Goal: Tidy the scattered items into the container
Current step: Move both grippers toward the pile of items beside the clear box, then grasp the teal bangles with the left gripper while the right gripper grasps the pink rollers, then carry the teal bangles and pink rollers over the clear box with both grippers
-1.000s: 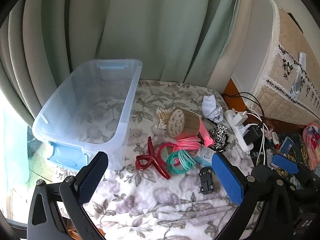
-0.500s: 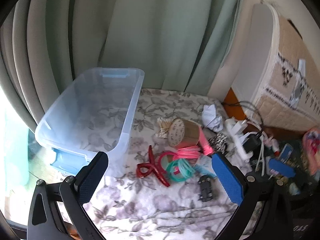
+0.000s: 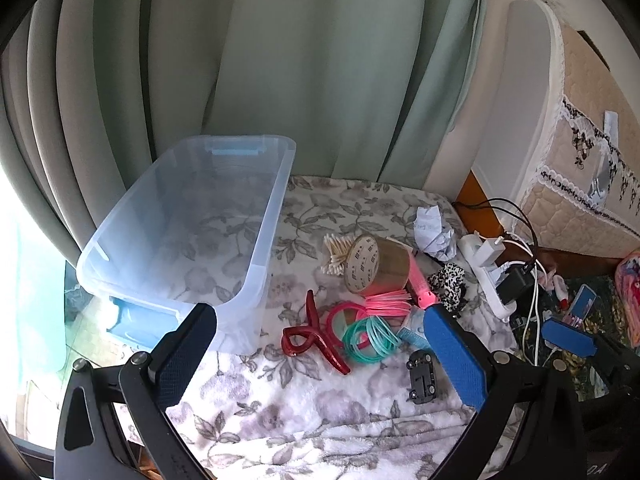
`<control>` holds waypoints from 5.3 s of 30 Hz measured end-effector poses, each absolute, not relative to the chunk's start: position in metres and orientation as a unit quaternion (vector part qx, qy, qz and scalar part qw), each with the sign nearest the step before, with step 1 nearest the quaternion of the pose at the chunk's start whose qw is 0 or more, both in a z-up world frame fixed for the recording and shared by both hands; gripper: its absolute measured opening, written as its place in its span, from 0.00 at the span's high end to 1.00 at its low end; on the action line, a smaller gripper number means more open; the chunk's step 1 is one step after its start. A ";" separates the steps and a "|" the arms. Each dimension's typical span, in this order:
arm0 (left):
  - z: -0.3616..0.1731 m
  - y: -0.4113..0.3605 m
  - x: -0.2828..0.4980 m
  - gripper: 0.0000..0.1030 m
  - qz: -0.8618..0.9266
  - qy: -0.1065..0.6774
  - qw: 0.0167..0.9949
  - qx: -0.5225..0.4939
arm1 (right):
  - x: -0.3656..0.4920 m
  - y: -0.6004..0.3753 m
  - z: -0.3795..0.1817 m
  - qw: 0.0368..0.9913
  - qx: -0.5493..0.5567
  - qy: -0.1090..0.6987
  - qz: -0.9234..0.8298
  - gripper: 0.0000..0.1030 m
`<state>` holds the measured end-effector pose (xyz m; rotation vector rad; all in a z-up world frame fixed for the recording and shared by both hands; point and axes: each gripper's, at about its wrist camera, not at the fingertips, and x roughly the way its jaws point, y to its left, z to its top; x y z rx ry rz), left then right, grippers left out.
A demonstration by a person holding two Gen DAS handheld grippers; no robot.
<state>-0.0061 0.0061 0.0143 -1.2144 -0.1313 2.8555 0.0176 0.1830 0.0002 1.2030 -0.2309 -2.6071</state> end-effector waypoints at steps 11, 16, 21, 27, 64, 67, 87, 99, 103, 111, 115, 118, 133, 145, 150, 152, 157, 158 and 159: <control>0.005 0.011 -0.015 0.00 0.912 -0.039 0.028 -0.408 | 0.010 0.187 -0.010 0.138 0.428 -0.092 -0.888 0.00; -0.004 0.016 -0.023 0.00 0.904 -0.047 0.041 -0.422 | 0.005 0.193 -0.018 0.136 0.437 -0.102 -0.883 0.00; -0.014 0.023 -0.031 0.00 0.896 -0.049 0.052 -0.438 | 0.000 0.198 -0.026 0.136 0.446 -0.107 -0.878 0.00; -0.028 0.034 -0.039 0.00 0.884 -0.044 0.077 -0.460 | -0.008 0.217 -0.040 0.132 0.461 -0.115 -0.870 0.00; -0.145 0.080 -0.123 0.39 0.805 0.007 0.047 -0.591 | -0.116 0.247 -0.129 0.122 0.523 -0.141 -0.832 0.38; -0.152 0.078 -0.125 0.49 0.797 0.000 0.050 -0.602 | -0.130 0.237 -0.133 0.135 0.520 -0.134 -0.833 0.43; -0.156 0.066 -0.124 0.86 0.793 -0.025 0.050 -0.606 | -0.167 0.227 -0.170 0.119 0.550 -0.135 -0.815 0.71; -0.125 0.059 -0.107 0.88 0.814 -0.029 0.054 -0.578 | -0.118 0.247 -0.129 0.101 0.509 -0.169 -0.838 0.71; -0.107 0.059 -0.100 0.88 0.825 -0.029 0.052 -0.562 | -0.103 0.253 -0.117 0.097 0.493 -0.179 -0.846 0.71; -0.070 0.058 -0.087 0.88 0.845 -0.030 0.064 -0.530 | -0.076 0.267 -0.089 0.098 0.463 -0.201 -0.857 0.71; -0.052 0.061 -0.079 0.88 0.856 -0.019 0.071 -0.511 | -0.066 0.269 -0.077 0.102 0.443 -0.209 -0.866 0.71; -0.036 0.061 -0.072 0.88 0.864 -0.019 0.075 -0.498 | -0.058 0.269 -0.069 0.107 0.433 -0.212 -0.870 0.71; 0.034 0.041 -0.053 0.88 0.904 -0.029 0.081 -0.419 | -0.030 0.267 -0.025 0.121 0.380 -0.235 -0.886 0.71; 0.063 -0.012 -0.056 0.88 0.921 -0.078 0.057 -0.378 | -0.030 0.236 0.001 0.159 0.374 -0.235 -0.883 0.72; 0.064 -0.048 -0.061 0.88 0.924 -0.112 0.037 -0.364 | -0.041 0.210 0.010 0.176 0.383 -0.217 -0.881 0.72; 0.065 -0.060 -0.061 0.88 0.926 -0.118 0.028 -0.357 | -0.047 0.197 0.016 0.184 0.384 -0.206 -0.881 0.72; 0.063 -0.096 -0.060 0.88 0.929 -0.142 0.001 -0.343 | -0.061 0.153 0.028 0.216 0.387 -0.178 -0.879 0.72; 0.063 -0.101 -0.059 0.88 0.929 -0.145 -0.002 -0.342 | -0.063 0.145 0.030 0.222 0.388 -0.172 -0.878 0.72; 0.062 -0.107 -0.059 0.88 0.929 -0.148 -0.006 -0.341 | -0.065 0.136 0.031 0.229 0.389 -0.167 -0.876 0.72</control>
